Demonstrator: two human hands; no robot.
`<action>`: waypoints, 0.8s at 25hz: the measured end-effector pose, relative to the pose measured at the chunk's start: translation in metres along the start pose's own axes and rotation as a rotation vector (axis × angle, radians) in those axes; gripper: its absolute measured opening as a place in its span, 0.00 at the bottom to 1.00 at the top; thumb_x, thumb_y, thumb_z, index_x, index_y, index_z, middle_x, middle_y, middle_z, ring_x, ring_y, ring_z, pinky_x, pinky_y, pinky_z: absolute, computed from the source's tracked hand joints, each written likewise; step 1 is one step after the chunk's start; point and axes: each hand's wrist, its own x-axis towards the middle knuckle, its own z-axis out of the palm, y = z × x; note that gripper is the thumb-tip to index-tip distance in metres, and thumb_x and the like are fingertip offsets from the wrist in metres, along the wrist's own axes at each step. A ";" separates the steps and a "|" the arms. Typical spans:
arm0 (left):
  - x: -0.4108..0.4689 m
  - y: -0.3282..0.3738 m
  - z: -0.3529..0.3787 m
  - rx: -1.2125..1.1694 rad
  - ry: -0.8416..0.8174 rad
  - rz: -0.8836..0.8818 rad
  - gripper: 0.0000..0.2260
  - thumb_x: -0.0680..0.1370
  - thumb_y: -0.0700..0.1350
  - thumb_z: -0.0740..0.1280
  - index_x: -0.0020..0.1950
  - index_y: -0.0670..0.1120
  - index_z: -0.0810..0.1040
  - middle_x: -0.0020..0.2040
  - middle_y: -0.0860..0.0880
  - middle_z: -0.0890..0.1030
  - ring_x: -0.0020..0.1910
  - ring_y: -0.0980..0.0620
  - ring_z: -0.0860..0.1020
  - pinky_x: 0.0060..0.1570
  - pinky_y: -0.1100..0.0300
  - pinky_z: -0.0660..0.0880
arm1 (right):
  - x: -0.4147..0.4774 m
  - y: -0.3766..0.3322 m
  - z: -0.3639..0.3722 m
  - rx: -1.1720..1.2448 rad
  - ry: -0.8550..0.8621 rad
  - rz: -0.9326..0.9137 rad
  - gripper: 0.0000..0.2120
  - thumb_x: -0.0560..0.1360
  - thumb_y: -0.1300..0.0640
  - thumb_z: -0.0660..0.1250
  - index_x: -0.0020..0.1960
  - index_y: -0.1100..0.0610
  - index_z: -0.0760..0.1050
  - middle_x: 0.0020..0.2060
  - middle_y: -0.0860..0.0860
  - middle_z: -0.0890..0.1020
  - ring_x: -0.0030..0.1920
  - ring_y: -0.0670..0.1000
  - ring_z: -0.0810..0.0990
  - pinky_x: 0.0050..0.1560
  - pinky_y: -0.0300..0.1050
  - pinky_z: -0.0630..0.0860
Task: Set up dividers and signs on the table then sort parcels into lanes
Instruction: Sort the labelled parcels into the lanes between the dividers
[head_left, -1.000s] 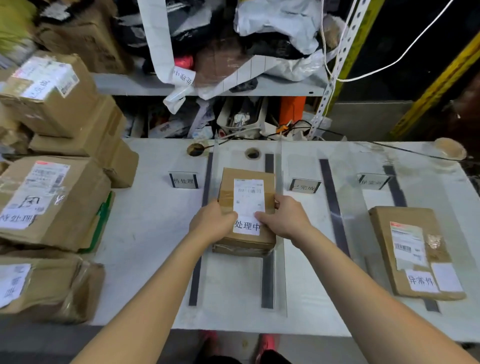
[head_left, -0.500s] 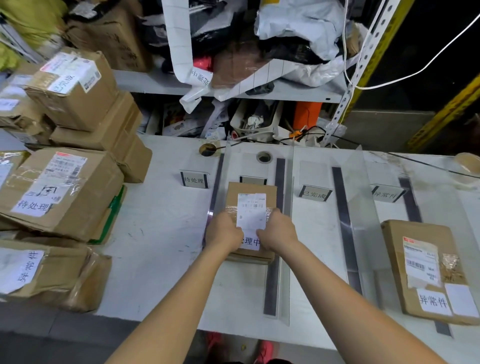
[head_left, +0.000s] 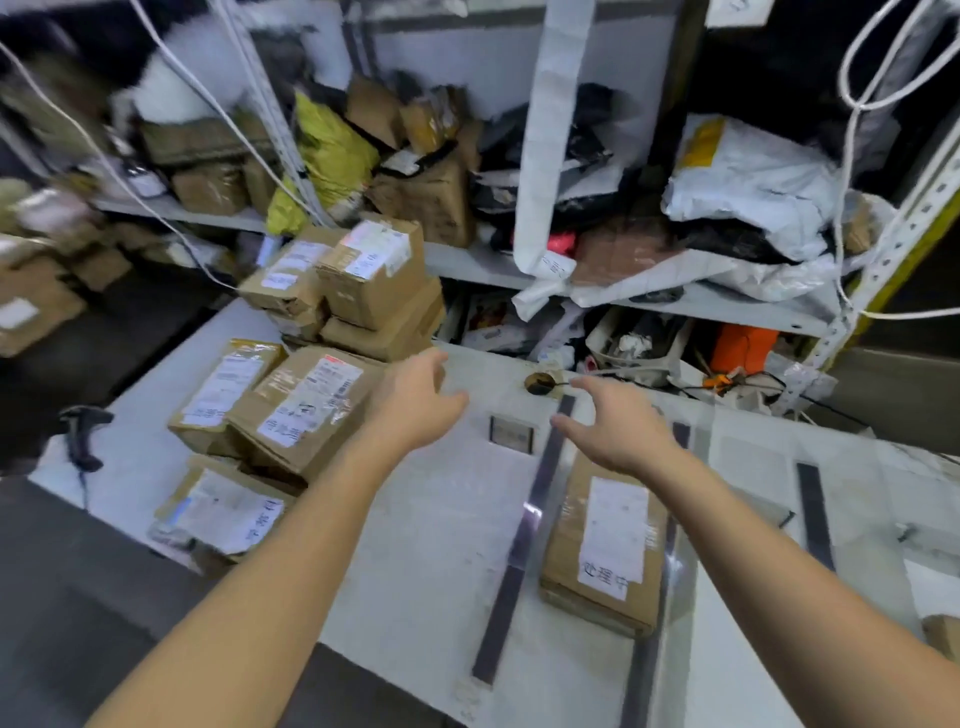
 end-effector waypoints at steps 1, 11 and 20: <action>0.009 -0.010 -0.021 0.104 0.065 0.014 0.26 0.77 0.51 0.70 0.74 0.50 0.72 0.68 0.47 0.78 0.64 0.45 0.77 0.58 0.54 0.75 | 0.013 -0.016 -0.005 -0.013 0.012 -0.039 0.33 0.77 0.37 0.66 0.77 0.51 0.67 0.72 0.53 0.75 0.72 0.57 0.71 0.67 0.57 0.74; 0.162 -0.114 -0.144 0.302 0.113 0.060 0.22 0.79 0.57 0.67 0.68 0.46 0.74 0.60 0.44 0.80 0.58 0.41 0.77 0.45 0.53 0.73 | 0.133 -0.169 0.031 -0.018 0.048 0.011 0.31 0.78 0.40 0.66 0.76 0.53 0.67 0.71 0.52 0.76 0.70 0.55 0.73 0.61 0.53 0.77; 0.274 -0.146 -0.145 -0.229 -0.234 0.069 0.30 0.78 0.63 0.63 0.77 0.51 0.67 0.73 0.49 0.74 0.67 0.45 0.74 0.61 0.49 0.73 | 0.243 -0.273 0.068 0.897 0.039 0.442 0.34 0.76 0.41 0.71 0.77 0.53 0.67 0.70 0.49 0.77 0.61 0.52 0.81 0.60 0.52 0.82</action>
